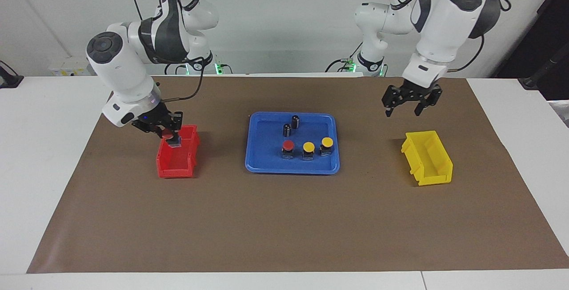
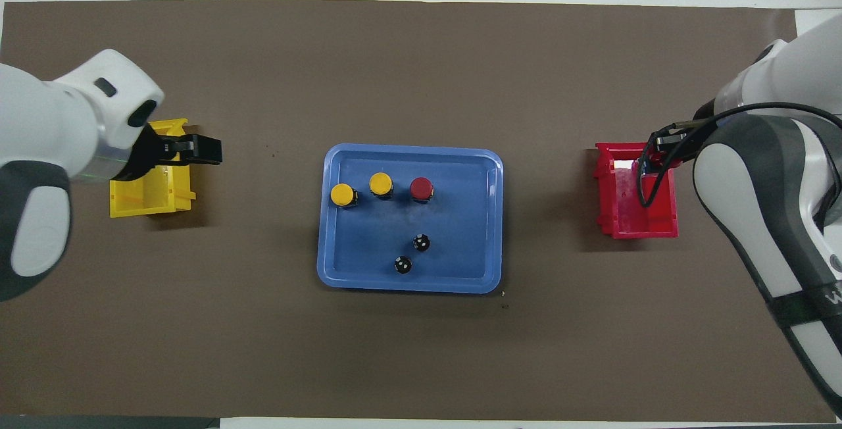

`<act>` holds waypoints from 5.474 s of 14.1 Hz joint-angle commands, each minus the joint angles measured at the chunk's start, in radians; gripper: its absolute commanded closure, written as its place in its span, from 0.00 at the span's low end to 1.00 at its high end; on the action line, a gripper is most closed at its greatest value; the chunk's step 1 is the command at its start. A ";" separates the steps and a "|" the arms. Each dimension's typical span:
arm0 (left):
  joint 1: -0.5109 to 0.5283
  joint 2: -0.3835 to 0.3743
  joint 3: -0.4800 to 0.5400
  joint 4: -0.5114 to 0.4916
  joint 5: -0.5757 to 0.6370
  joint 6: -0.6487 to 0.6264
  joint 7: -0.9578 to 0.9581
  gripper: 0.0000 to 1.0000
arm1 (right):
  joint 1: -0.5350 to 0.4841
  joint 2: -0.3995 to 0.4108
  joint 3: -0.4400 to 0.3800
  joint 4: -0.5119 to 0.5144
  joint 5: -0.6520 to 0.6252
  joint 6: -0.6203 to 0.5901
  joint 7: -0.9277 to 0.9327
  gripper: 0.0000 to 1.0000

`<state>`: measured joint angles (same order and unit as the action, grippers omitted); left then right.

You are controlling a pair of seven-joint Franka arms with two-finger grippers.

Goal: Sort red and yellow buttons by color
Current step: 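Grasp a yellow button with the left gripper while the right gripper withdraws, then carry the yellow button to the yellow bin while the right gripper grasps red, then release the yellow button while the right gripper carries red to the bin, then reach the left gripper to the last yellow button while the right releases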

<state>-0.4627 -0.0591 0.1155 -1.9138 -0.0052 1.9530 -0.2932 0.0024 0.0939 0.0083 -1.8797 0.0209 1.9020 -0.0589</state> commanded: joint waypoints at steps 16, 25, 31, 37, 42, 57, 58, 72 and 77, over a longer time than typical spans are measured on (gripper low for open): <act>-0.243 0.208 0.012 -0.163 0.001 0.354 -0.178 0.11 | -0.016 -0.154 0.013 -0.493 0.013 0.439 -0.114 0.51; -0.264 0.216 0.013 -0.165 -0.010 0.402 -0.231 0.74 | 0.098 -0.002 0.064 0.032 0.024 0.041 0.119 0.33; -0.264 0.203 0.012 -0.096 -0.010 0.270 -0.238 0.98 | 0.280 0.026 0.064 0.036 0.025 0.176 0.425 0.31; -0.129 0.035 0.030 -0.053 -0.024 0.011 -0.088 0.98 | 0.424 0.122 0.064 0.097 0.011 0.255 0.609 0.30; 0.162 -0.014 0.030 -0.054 -0.050 -0.060 0.299 0.99 | 0.547 0.297 0.062 0.251 -0.082 0.252 0.830 0.29; 0.340 0.085 0.030 -0.249 -0.048 0.323 0.491 0.99 | 0.553 0.297 0.064 0.090 -0.122 0.388 0.829 0.42; 0.340 0.085 0.030 -0.269 -0.048 0.332 0.494 0.99 | 0.553 0.296 0.064 0.090 -0.122 0.387 0.827 0.53; 0.331 0.067 0.030 -0.162 -0.048 0.169 0.477 0.32 | 0.065 0.030 0.058 0.021 -0.092 0.115 0.190 0.74; 0.086 0.076 -0.008 -0.071 -0.048 0.142 0.040 0.13 | -0.010 -0.037 0.058 -0.221 -0.079 0.379 0.094 0.74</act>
<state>-0.2572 0.0028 0.1066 -1.9894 -0.0426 2.0749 -0.0900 0.0155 0.1228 0.0499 -1.9764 -0.0800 2.1926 0.0776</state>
